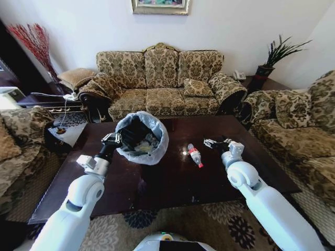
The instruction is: Move to the front of the table and place the trash on the table into the trash bin.
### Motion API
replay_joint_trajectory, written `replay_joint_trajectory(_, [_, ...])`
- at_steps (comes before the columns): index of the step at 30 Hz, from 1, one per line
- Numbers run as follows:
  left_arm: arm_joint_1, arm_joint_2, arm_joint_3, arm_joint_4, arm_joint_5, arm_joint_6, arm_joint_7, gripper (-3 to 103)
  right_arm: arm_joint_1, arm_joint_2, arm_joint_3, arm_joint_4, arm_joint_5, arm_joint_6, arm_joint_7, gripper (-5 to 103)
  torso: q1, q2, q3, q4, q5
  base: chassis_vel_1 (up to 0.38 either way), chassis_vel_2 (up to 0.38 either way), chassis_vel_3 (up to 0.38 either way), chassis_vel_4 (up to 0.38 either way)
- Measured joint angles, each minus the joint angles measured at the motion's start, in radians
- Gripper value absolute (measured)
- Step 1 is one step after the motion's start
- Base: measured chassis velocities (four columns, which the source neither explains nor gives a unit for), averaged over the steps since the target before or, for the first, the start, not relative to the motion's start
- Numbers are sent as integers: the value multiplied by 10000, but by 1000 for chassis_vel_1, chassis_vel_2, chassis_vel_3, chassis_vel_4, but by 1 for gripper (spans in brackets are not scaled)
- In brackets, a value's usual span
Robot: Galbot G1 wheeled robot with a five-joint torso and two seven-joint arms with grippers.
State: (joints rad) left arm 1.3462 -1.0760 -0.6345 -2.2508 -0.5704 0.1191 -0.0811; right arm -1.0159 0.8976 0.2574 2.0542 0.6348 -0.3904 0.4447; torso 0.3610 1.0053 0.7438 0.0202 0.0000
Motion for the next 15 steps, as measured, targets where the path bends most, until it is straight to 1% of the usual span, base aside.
replay_joint_trajectory(1, [-12, -16, -5, 4, 22, 35, -43, 3, -115, 196, 22, 116, -667, 144, -110, 100, 0, 0, 0, 0, 1, 0, 0, 0, 0])
replay_joint_trajectory(2, [-12, -16, -5, 4, 22, 35, -43, 3, -115, 196, 22, 116, -667, 144, -110, 100, 0, 0, 0, 0, 1, 0, 0, 0, 0])
replay_joint_trajectory(4, [-38, -52, -20, 123, 272, 99, -116, 3, -228, 260, -188, 63, -939, 232, -622, 100, -2, 0, 0, -1, -1, 0, 0, 0, 0])
replay_joint_trajectory(5, [-38, -52, -20, 123, 272, 99, -116, 3, -228, 260, -188, 63, -939, 232, -622, 100, -2, 0, 0, -1, -1, 0, 0, 0, 0])
replay_joint_trajectory(7, [-49, -74, -36, 215, 567, 116, -208, 3, -155, 326, -363, -423, -981, 340, -1183, 100, -1, 0, 0, 1, -2, 0, 0, 0, 0])
replay_joint_trajectory(8, [-52, -74, -41, 226, 601, 123, -228, 3, -115, 348, -408, -580, -980, 388, -1349, 100, -1, 0, 0, 1, -3, 0, 0, 0, 0])
replay_joint_trajectory(9, [-68, -68, -57, 268, 684, 138, -267, 3, 2, 404, -513, -1011, -881, 497, -1681, 100, -1, 0, 0, 2, -2, 0, 0, 0, 0])
replay_joint_trajectory(10, [-68, -68, -57, 268, 684, 138, -267, 3, 2, 404, -513, -1011, -881, 497, -1681, 100, -1, 0, 0, 2, -2, 0, 0, 0, 0])
replay_joint_trajectory(12, [-130, -41, -65, 345, 761, 159, -292, 3, 183, 509, -669, -1739, -675, 581, -1934, 100, -1, 0, 1, 1, -1, 0, 0, 0, 0])
replay_joint_trajectory(13, [-157, -18, -65, 354, 767, 174, -305, 3, 322, 612, -794, -2371, -738, 688, -2079, 100, -1, 0, 1, 1, -2, 0, 0, 0, 0])
replay_joint_trajectory(14, [-157, -18, -65, 354, 767, 174, -305, 3, 322, 612, -794, -2371, -738, 688, -2079, 100, -1, 0, 1, 1, -2, 0, 0, 0, 0])
replay_joint_trajectory(15, [-179, 7, -55, 354, 765, 185, -305, 3, 421, 705, -862, -2910, -913, 799, -2308, 100, 0, 0, 1, 2, 0, 0, 0, 0, 0])
